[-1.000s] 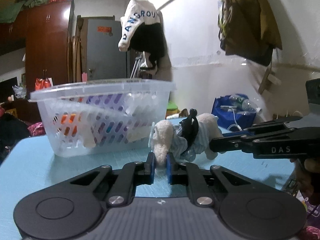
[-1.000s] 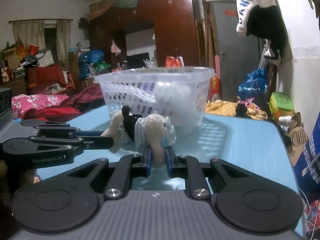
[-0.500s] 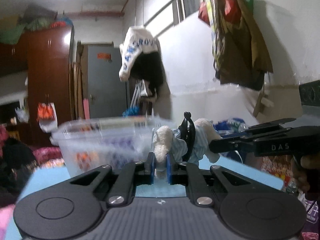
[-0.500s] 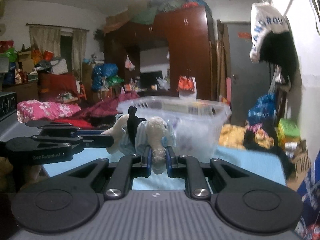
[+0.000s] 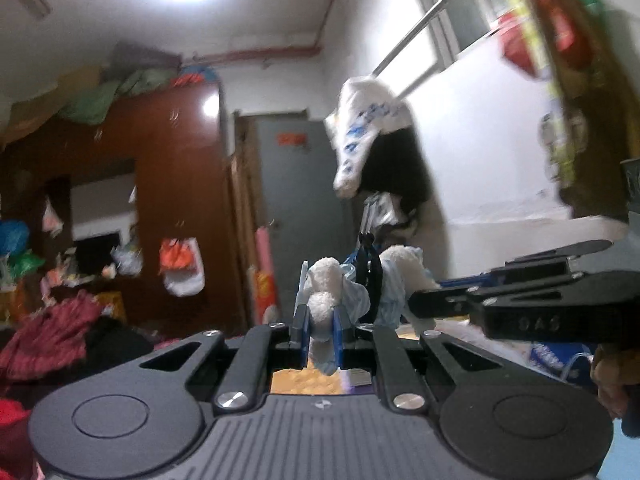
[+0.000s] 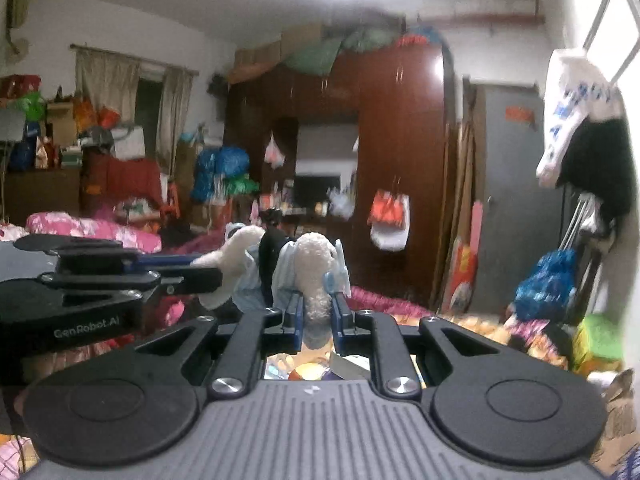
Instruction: Organize objects
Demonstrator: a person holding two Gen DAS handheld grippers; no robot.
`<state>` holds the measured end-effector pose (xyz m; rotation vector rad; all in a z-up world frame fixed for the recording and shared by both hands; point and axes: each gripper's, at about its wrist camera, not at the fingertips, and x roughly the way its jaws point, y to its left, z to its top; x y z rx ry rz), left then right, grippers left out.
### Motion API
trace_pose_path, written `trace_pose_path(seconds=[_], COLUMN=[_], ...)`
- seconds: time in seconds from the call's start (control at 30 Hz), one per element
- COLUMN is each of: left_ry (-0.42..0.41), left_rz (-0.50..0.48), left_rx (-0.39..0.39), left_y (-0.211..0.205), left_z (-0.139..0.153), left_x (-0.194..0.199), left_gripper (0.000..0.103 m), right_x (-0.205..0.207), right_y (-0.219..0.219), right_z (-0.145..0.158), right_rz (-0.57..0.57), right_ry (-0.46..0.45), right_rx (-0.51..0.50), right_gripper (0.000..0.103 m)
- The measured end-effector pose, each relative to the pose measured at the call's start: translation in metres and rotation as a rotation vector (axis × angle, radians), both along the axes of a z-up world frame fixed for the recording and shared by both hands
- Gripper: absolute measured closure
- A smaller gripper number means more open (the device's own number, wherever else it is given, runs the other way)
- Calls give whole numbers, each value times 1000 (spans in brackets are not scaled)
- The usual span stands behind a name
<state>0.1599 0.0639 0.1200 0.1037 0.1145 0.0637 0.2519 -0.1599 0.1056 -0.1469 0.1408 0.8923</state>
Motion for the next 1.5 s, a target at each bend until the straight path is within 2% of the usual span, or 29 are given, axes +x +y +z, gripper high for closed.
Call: trace_pose_path(seconds=[0.2, 0.43, 0.6, 0.67, 0.7, 0.73, 0.77, 0.83, 0.87, 0.93, 0.97, 1.1, 1.23, 1.37, 1.5], left_ry=[74, 120, 163, 166, 158, 146, 125, 76, 49, 22, 27, 73, 85, 109, 110], left_rz=[35, 80, 78, 68, 57, 54, 61, 55, 49, 43, 38, 0, 8, -16, 4], left_rx=[-12, -23, -33, -37, -45, -47, -42, -29, -21, -8, -10, -24, -35, -62, -40], left_y=[12, 23, 25, 27, 28, 28, 28, 29, 28, 25, 23, 15, 10, 11, 7], left_z=[-19, -33, -41, -44, -43, -43, -42, -39, -38, -37, -36, -40, -44, -42, -41], left_x=[30, 41, 48, 46, 44, 40, 34, 22, 15, 4, 3, 4, 6, 3, -6], left_gripper=[88, 88, 86, 78, 60, 47, 40, 14, 12, 2, 1, 1, 1, 1, 1], right_x=[32, 28, 26, 25, 23, 23, 19, 12, 8, -2, -3, -1, 1, -4, -17], right_y=[29, 36, 30, 23, 19, 17, 11, -4, -13, -30, -36, -51, -60, -62, -64], right_z=[-24, -42, -44, -43, -41, -39, -37, -35, -33, -33, -32, -33, -33, -30, -29], right_rz=[-9, -2, 6, -6, -13, -16, -30, -49, -65, -93, -98, -137, -185, -231, -301], right_ry=[81, 115, 164, 167, 172, 175, 164, 133, 111, 77, 82, 128, 170, 143, 143], right_rx=[-45, -91, -111, -110, -100, -89, -73, -44, -29, -3, 6, 19, 3, -6, -7], right_gripper=[87, 87, 85, 75, 55, 41, 35, 4, 0, 0, 0, 0, 0, 0, 0])
